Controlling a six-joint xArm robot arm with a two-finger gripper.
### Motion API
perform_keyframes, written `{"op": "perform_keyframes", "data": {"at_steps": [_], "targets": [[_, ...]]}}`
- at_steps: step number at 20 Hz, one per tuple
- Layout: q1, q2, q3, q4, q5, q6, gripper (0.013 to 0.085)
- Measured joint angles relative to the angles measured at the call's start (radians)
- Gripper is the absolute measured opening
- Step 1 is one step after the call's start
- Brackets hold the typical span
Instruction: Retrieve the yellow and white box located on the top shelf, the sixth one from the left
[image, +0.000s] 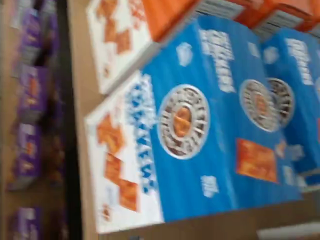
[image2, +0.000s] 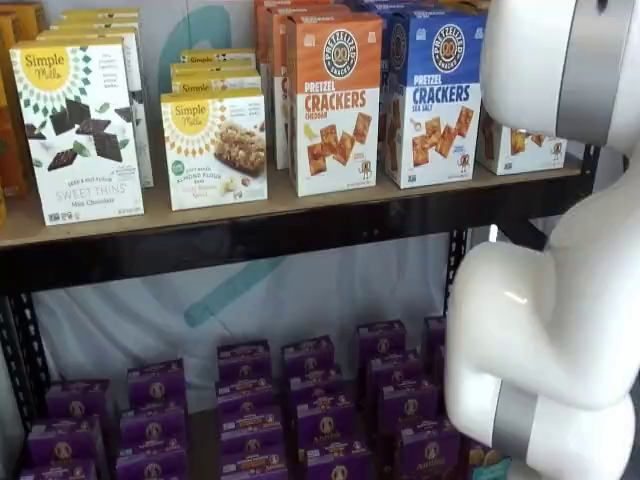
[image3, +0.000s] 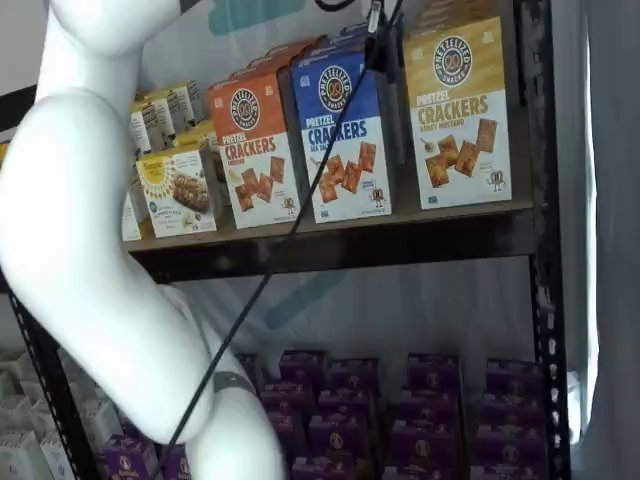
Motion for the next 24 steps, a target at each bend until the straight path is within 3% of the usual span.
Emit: {"op": "perform_keyframes", "data": {"at_steps": [2, 8, 16, 21, 24], "targets": [[0.012, 0.017, -0.018, -0.018, -0.031, -0.011, 0.0850], [0.044, 0.140, -0.170, -0.117, 0.036, 0.000, 0.0850], [0.087, 0.253, -0.279, -0.203, 0.027, 0.000, 0.0850], [0.112, 0.288, -0.297, -0.219, -0.003, 0.008, 0.0850], [0.134, 0.332, -0.356, -0.257, 0.031, 0.026, 0.0850]]}}
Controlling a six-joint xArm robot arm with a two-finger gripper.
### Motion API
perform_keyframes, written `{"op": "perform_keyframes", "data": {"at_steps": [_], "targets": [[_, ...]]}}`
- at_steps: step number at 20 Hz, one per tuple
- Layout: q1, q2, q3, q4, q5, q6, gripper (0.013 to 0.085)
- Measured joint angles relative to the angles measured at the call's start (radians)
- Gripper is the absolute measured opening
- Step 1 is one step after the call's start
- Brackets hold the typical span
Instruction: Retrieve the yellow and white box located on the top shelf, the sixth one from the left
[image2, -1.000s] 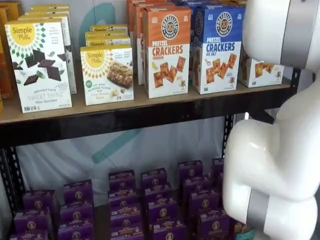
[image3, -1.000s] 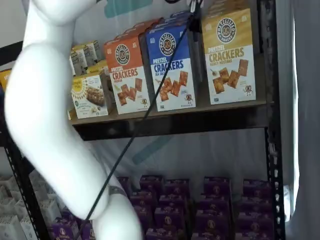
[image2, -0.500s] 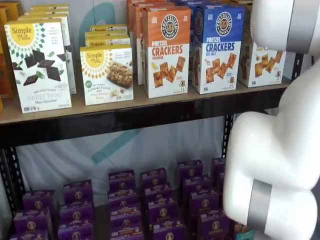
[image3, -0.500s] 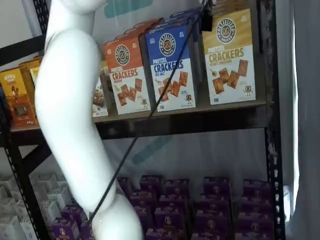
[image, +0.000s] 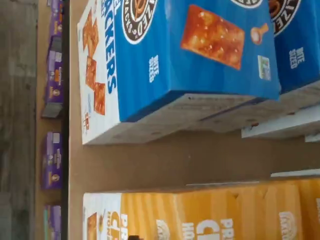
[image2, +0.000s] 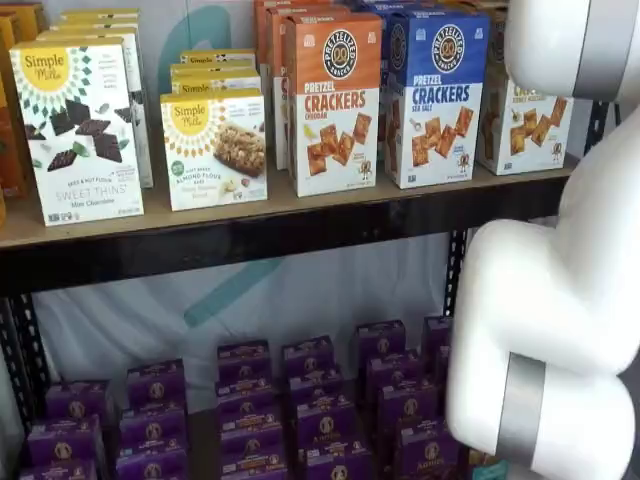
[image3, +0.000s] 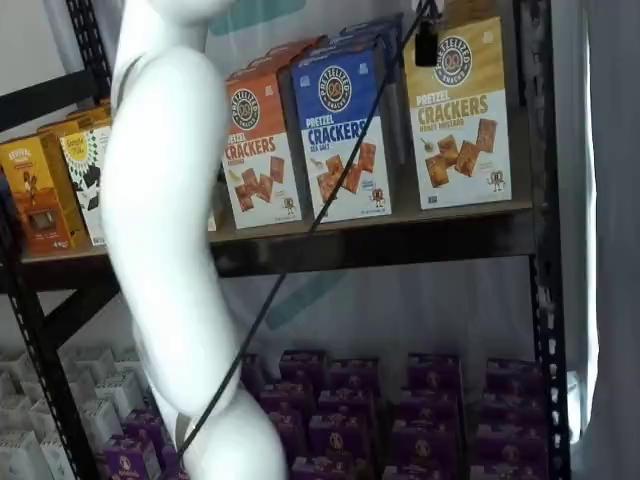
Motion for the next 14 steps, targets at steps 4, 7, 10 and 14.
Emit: {"op": "perform_keyframes", "data": {"at_steps": [4, 7, 10, 14], "targets": [[0.024, 0.059, -0.091, -0.056, 0.070, 0.022, 0.0850], [0.039, 0.085, -0.134, -0.092, 0.104, 0.030, 0.0850], [0.054, 0.110, -0.174, -0.127, 0.143, 0.038, 0.0850], [0.073, 0.127, -0.203, -0.170, 0.177, 0.045, 0.0850]]}}
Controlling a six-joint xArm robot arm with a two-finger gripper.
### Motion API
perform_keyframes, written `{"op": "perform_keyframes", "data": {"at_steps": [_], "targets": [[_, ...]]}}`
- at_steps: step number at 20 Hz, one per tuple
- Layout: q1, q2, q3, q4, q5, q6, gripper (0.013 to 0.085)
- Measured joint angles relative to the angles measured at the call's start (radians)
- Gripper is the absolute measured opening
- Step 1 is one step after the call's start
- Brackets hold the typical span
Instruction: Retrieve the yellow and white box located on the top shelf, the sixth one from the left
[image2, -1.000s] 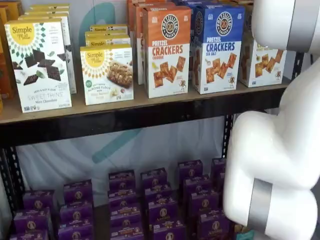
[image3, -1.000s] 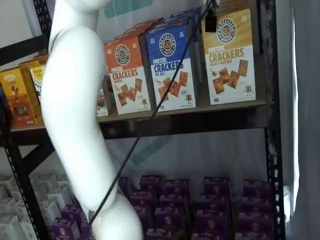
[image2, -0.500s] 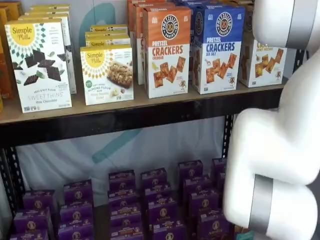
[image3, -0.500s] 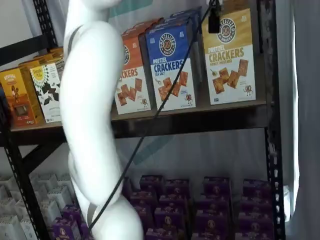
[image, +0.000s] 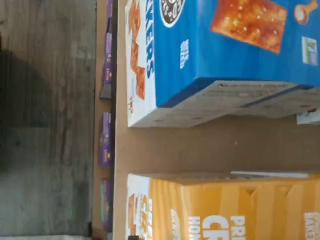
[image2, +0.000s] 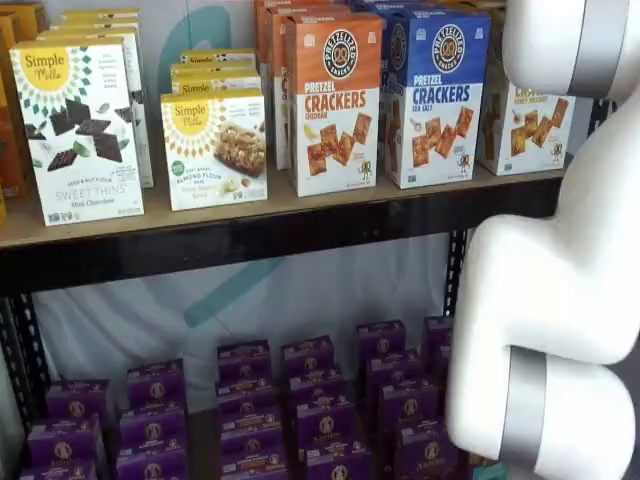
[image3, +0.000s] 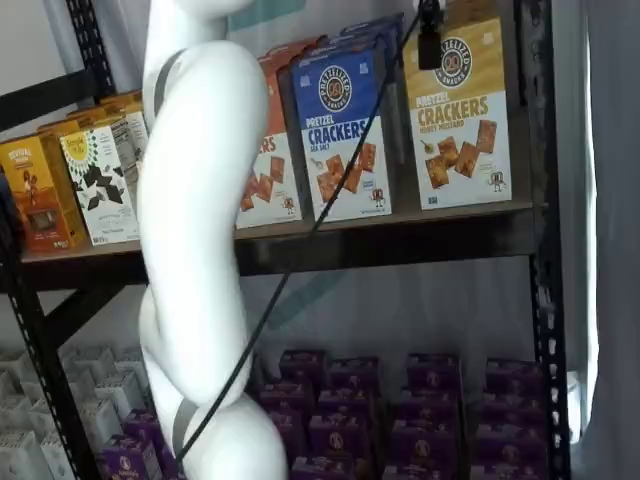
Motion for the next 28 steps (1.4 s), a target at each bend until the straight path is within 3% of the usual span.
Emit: {"op": "perform_keyframes", "data": {"at_steps": [9, 16, 20, 27, 28], "targets": [[0.028, -0.005, 0.002, -0.064, 0.011, 0.003, 0.0850], [0.033, -0.028, 0.036, -0.085, -0.013, -0.004, 0.0850], [0.032, -0.038, 0.051, -0.085, -0.023, -0.007, 0.0730], [0.029, -0.052, 0.069, -0.088, -0.037, -0.013, 0.0730], [0.028, -0.054, 0.072, -0.087, -0.040, -0.014, 0.0690]]}}
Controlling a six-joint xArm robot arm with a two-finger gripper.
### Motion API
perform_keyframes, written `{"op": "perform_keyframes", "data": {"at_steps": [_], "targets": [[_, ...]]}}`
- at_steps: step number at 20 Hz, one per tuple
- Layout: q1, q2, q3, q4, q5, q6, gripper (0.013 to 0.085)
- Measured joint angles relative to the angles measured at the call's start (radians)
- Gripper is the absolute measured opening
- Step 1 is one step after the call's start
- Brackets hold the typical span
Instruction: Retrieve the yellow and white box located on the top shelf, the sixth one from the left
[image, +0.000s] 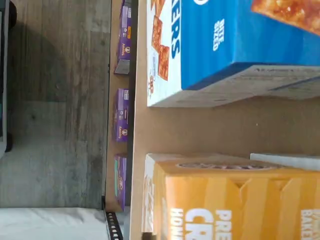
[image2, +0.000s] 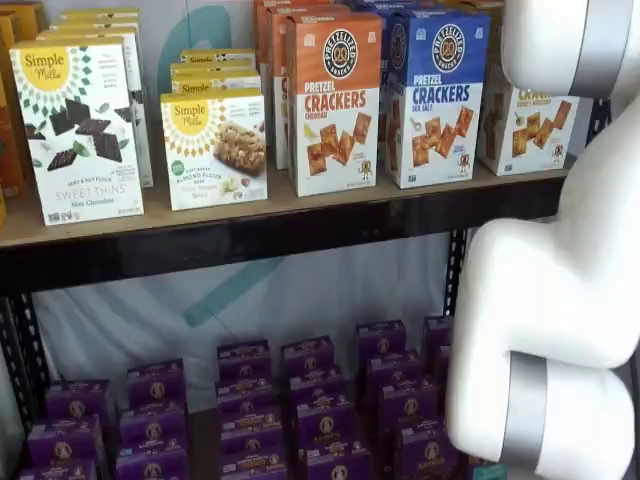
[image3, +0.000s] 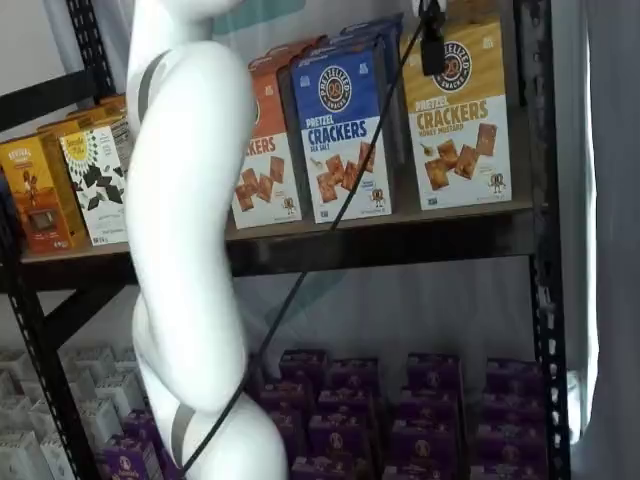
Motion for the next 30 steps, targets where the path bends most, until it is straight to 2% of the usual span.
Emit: {"op": "perform_keyframes", "data": {"at_steps": [1, 9, 10, 14, 21, 26, 30], "targets": [[-0.001, -0.003, 0.004, 0.000, -0.004, -0.001, 0.0650], [-0.006, -0.013, 0.019, 0.002, -0.014, -0.007, 0.0650], [-0.007, -0.014, 0.020, 0.003, -0.015, -0.008, 0.0610], [-0.013, -0.022, 0.032, 0.013, -0.028, -0.012, 0.0610], [-0.022, -0.025, 0.007, 0.013, 0.012, -0.015, 0.0610], [-0.065, -0.039, -0.020, 0.057, 0.100, -0.025, 0.0610], [-0.092, -0.097, 0.019, 0.064, 0.126, -0.044, 0.0610]]}}
